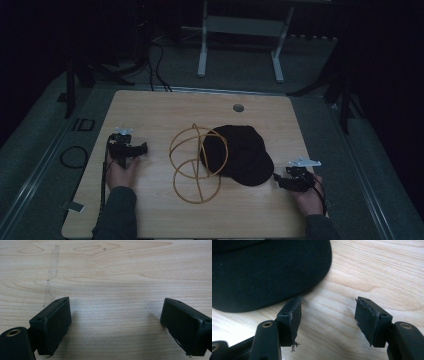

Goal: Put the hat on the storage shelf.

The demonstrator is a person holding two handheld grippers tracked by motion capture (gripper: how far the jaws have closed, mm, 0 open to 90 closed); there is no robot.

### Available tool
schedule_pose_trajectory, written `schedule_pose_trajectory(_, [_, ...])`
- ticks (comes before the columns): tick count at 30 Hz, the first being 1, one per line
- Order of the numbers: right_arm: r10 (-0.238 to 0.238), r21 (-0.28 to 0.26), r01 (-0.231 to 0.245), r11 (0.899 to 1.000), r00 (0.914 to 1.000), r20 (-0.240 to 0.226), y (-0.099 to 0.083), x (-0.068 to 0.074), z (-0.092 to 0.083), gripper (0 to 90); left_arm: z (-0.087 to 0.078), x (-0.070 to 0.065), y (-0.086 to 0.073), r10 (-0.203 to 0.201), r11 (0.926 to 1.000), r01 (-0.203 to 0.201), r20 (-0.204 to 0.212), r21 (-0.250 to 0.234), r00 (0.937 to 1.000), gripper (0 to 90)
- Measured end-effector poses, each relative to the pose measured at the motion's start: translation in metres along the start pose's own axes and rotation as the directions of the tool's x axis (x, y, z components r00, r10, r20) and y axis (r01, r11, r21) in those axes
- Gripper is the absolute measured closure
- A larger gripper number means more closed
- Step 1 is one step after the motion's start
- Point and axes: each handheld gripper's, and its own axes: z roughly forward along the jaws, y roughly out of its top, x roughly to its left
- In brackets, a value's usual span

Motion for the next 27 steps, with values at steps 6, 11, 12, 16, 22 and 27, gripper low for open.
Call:
schedule_pose_trajectory(6, [-0.029,0.009,0.029,1.0,0.9995,-0.012,0.007,0.003,-0.005,37.4,0.0,0.0,0.0,0.0,1.0,0.0,0.0,0.0,1.0,9.5])
schedule_pose_trajectory(11, [-0.068,0.007,0.068,0.998,0.9976,-0.016,0.016,0.006,-0.01,35.8,0.0,0.0,0.0,0.0,1.0,0.0,0.0,0.0,1.0,9.5])
schedule_pose_trajectory(12, [-0.07,0.008,0.071,0.997,0.9974,-0.016,0.017,0.007,-0.01,35.8,0.0,0.0,0.0,0.0,1.0,0.0,0.0,0.0,1.0,9.5])
schedule_pose_trajectory(16, [-0.103,0.014,0.104,0.995,0.9939,-0.038,0.024,0.011,-0.013,33.3,0.0,0.0,0.0,0.0,1.0,0.0,0.0,0.0,1.0,9.5])
schedule_pose_trajectory(22, [-0.125,0.002,0.125,0.992,0.9909,-0.051,0.031,0.016,-0.017,30.5,0.0,0.0,0.0,0.0,1.0,0.0,0.0,0.0,1.0,9.5])
schedule_pose_trajectory(27, [-0.141,-0.001,0.141,0.99,0.9875,-0.07,0.038,0.018,-0.021,24.8,0.0,0.0,0.0,0.0,1.0,0.0,0.0,0.0,1.0,9.5])
